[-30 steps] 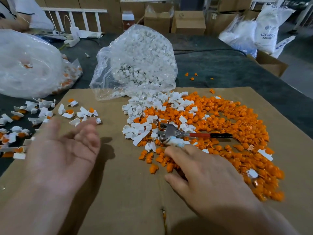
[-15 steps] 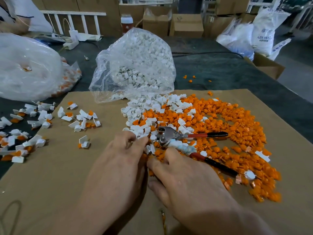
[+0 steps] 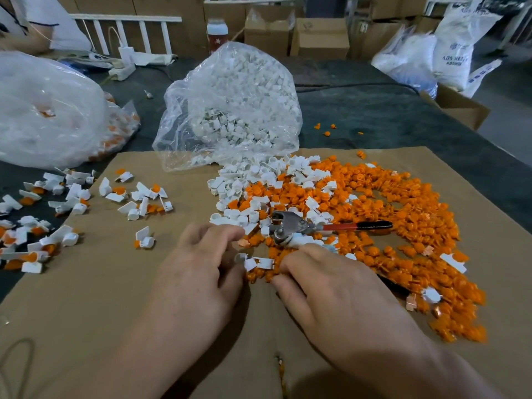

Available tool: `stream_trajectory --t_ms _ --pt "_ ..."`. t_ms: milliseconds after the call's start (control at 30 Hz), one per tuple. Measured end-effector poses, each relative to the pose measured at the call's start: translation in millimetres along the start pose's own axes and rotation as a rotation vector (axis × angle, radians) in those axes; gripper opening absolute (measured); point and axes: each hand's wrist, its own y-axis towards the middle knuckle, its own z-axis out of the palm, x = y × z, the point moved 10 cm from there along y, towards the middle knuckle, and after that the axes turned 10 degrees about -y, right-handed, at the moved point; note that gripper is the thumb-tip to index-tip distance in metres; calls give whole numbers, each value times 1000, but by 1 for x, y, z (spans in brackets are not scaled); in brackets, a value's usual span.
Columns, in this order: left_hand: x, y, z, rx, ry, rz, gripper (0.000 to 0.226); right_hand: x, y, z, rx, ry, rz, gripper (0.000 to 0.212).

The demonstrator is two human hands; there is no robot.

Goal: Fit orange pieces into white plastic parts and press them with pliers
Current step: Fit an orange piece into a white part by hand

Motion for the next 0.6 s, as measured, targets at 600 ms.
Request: stream_trajectory --t_ms 600 --pt "4 1 3 93 5 -132 33 -40 -7 2 -75 1009 310 33"
